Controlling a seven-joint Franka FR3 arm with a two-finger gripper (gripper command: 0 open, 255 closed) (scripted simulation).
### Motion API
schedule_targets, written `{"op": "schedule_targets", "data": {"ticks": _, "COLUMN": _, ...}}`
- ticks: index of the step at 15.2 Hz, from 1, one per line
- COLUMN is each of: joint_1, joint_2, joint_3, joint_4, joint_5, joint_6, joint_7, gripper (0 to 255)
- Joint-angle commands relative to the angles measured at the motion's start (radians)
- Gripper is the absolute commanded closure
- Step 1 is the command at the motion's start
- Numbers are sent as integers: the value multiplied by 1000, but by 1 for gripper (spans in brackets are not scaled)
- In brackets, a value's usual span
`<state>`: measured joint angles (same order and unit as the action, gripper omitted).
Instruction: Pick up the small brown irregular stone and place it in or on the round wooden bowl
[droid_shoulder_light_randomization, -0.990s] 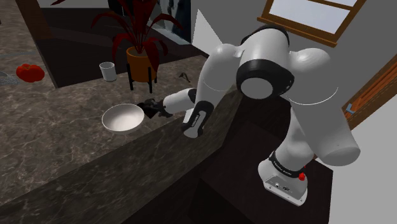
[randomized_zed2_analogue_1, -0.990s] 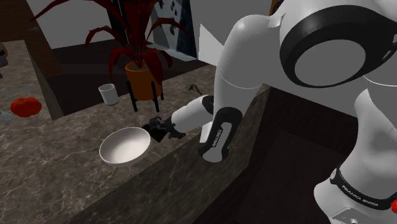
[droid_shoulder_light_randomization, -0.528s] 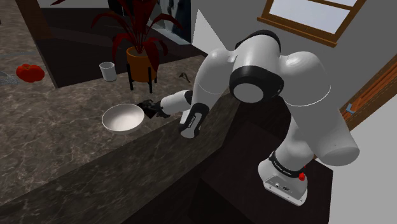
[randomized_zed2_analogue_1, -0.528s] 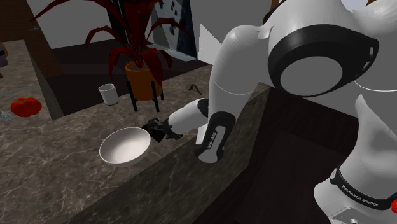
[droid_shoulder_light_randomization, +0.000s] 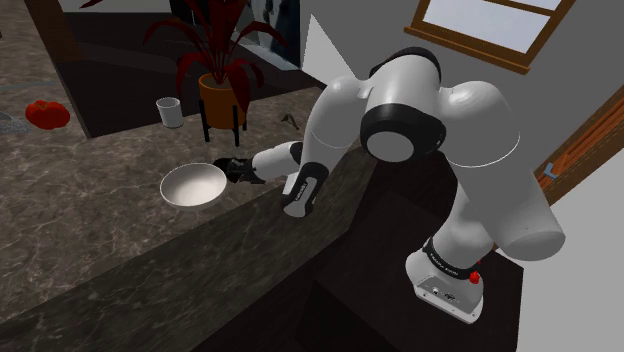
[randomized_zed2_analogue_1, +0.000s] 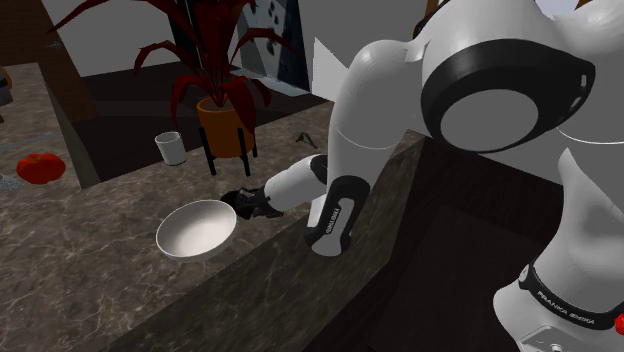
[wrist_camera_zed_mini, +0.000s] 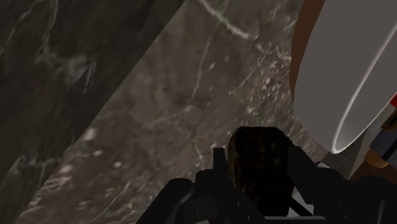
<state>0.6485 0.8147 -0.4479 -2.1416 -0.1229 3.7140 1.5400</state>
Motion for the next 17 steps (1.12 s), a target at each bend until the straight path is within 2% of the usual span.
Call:
{"op": "schedule_targets", "data": {"ticks": 1, "joint_1": 1, "joint_2": 1, "joint_3": 1, "joint_4": 1, "joint_5": 0, "joint_6": -2, "joint_7": 0, "gripper": 255}}
{"op": "schedule_targets", "data": {"ticks": 6, "joint_1": -2, "joint_2": 0, "joint_3": 2, "joint_4": 0, "joint_5": -3, "joint_6": -1, "joint_7": 0, "gripper": 255}}
{"op": "schedule_targets", "data": {"ticks": 17, "joint_1": 19, "joint_2": -161, "joint_3": -26, "joint_4": -67, "joint_5": -40, "joint_6": -87, "joint_7": -22, "gripper": 255}}
